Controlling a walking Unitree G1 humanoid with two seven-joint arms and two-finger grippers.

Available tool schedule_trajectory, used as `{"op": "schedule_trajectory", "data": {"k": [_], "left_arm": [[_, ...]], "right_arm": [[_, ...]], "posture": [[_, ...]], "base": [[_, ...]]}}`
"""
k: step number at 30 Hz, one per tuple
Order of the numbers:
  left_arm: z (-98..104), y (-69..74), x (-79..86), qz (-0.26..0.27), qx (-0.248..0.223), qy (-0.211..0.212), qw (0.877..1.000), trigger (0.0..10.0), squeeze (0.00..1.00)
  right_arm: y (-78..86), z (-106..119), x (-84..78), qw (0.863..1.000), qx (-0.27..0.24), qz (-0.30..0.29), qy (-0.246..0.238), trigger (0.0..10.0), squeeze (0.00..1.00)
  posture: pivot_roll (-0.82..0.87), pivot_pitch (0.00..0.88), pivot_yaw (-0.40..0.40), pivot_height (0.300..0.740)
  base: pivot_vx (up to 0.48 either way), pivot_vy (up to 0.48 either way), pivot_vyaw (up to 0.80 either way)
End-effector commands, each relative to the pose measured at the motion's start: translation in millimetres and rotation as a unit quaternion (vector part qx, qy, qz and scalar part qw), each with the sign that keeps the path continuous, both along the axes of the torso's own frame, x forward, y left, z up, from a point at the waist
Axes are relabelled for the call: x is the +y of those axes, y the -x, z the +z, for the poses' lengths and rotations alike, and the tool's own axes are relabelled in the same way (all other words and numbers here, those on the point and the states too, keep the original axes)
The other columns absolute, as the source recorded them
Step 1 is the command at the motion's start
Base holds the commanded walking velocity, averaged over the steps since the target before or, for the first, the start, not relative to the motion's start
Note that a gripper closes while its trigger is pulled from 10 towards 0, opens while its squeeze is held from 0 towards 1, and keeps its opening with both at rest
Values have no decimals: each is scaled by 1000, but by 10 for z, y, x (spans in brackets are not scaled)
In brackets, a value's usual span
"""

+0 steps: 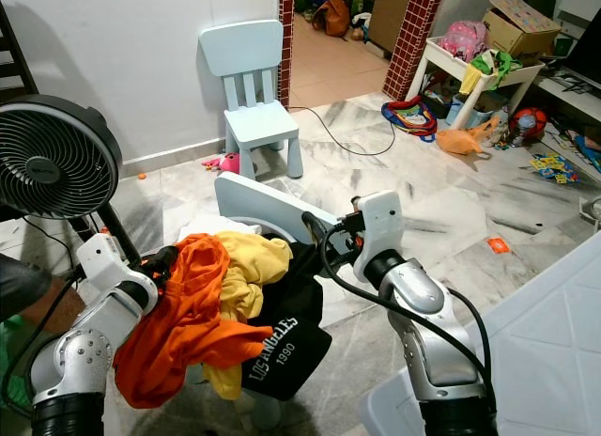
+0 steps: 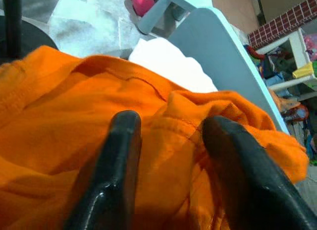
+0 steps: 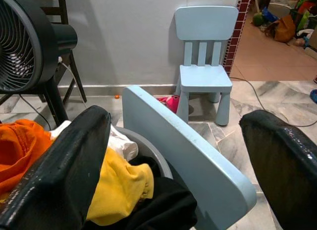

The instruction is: Hang hanger

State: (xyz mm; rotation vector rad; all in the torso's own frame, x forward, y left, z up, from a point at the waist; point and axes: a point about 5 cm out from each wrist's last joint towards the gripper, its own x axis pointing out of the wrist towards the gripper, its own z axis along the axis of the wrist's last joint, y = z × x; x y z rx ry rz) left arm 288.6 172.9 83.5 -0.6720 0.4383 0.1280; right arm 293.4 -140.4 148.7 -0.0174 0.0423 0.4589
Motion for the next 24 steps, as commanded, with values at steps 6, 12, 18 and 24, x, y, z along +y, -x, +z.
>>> {"op": "schedule_trajectory", "data": {"k": [6,12,18,24], "left_arm": [[-104,25,-84,-31,22,-3,999,10000,0],[-119,21,-76,-28,23,-3,999,1255,0],[-136,25,-75,-27,24,-5,999,0,0],[-141,28,-71,-27,24,-7,999,0,0]], "right_arm": [[5,-9,-20,1000,2,-3,4,10000,0],[4,-9,-19,1000,1,-3,5,10000,0],[1,-12,-17,1000,1,-4,5,10000,0],[-7,-10,-7,1000,0,-3,5,10000,0]], "posture": [[-112,95,-63,740],[-112,95,-62,740],[-111,91,-62,740],[-110,88,-63,740]], "base": [[0,0,0],[0,0,0],[0,0,0],[0,0,0]]}}
